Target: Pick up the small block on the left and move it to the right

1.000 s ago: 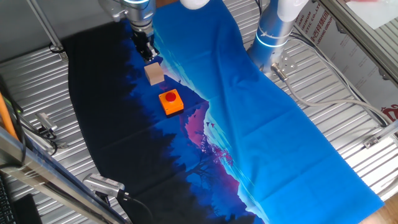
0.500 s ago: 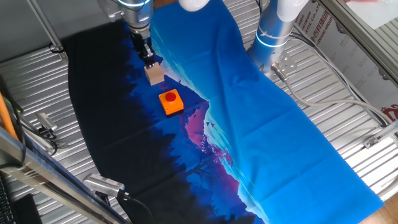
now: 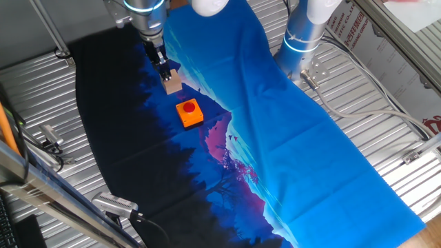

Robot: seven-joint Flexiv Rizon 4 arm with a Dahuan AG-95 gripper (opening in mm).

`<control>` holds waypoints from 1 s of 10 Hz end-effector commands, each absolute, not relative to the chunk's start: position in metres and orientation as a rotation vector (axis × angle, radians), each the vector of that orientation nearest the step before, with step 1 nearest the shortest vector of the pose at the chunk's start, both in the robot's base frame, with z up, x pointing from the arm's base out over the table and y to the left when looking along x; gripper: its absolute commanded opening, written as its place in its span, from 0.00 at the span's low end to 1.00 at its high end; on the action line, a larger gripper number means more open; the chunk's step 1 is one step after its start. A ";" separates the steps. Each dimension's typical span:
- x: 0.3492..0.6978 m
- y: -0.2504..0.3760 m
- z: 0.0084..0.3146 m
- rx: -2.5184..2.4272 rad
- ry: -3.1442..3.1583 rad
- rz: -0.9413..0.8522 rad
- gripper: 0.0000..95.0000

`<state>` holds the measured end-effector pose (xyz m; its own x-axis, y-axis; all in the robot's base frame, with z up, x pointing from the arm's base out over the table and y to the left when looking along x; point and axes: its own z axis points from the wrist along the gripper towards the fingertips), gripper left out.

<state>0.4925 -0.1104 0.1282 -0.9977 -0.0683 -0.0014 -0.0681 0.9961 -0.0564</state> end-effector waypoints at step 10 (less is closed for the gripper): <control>0.489 -0.111 0.129 -0.306 3.111 -0.022 0.00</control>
<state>0.4878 -0.1113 0.1285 -0.9827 -0.1844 -0.0179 -0.1839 0.9826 -0.0268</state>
